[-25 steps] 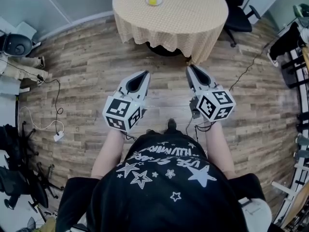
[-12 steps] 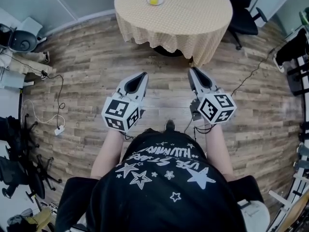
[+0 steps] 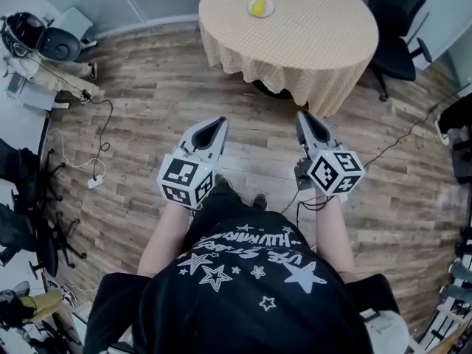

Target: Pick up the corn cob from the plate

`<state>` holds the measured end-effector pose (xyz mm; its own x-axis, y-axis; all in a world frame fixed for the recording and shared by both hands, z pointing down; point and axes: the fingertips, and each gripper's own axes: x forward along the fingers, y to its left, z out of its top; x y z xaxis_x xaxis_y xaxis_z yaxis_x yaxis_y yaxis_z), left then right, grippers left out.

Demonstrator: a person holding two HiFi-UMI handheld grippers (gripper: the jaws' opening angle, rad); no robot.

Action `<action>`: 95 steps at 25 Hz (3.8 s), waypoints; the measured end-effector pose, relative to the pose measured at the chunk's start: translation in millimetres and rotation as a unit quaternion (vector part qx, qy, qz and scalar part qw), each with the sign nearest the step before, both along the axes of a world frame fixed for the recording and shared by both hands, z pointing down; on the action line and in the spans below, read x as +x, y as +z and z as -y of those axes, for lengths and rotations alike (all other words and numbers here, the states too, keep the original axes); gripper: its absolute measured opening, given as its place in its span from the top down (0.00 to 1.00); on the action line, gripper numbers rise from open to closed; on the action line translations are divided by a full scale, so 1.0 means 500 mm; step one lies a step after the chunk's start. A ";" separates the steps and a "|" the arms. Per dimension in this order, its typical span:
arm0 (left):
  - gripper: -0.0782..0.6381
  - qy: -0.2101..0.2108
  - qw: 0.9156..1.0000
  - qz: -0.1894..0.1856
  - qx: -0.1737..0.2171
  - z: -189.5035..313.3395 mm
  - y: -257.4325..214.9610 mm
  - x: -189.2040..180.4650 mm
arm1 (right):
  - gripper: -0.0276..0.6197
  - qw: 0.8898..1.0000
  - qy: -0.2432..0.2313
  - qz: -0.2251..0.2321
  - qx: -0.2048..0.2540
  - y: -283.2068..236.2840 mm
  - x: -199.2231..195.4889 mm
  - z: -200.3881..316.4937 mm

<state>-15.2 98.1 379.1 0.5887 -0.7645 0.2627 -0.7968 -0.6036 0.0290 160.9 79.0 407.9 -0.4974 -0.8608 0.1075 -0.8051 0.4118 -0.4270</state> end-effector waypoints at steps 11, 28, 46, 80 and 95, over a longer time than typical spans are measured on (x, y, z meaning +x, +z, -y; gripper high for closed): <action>0.88 -0.025 1.000 -0.009 -0.010 0.051 0.021 -0.032 | 0.87 1.000 -0.009 -0.005 -0.023 0.033 -0.015 0.039; 0.88 0.009 0.999 -0.030 -0.017 0.320 0.043 -0.101 | 0.87 0.998 0.035 -0.030 -0.042 0.042 -0.067 0.266; 0.88 0.014 0.998 -0.064 -0.026 0.631 0.045 -0.274 | 0.87 0.997 0.056 -0.033 -0.045 0.017 -0.231 0.568; 0.88 0.031 0.998 -0.038 -0.048 0.963 0.072 -0.107 | 0.87 0.995 0.061 0.001 -0.081 0.059 -0.069 0.937; 0.88 -0.024 0.998 -0.012 -0.055 1.050 0.088 -0.068 | 0.87 0.991 -0.016 0.001 -0.135 0.125 -0.036 1.049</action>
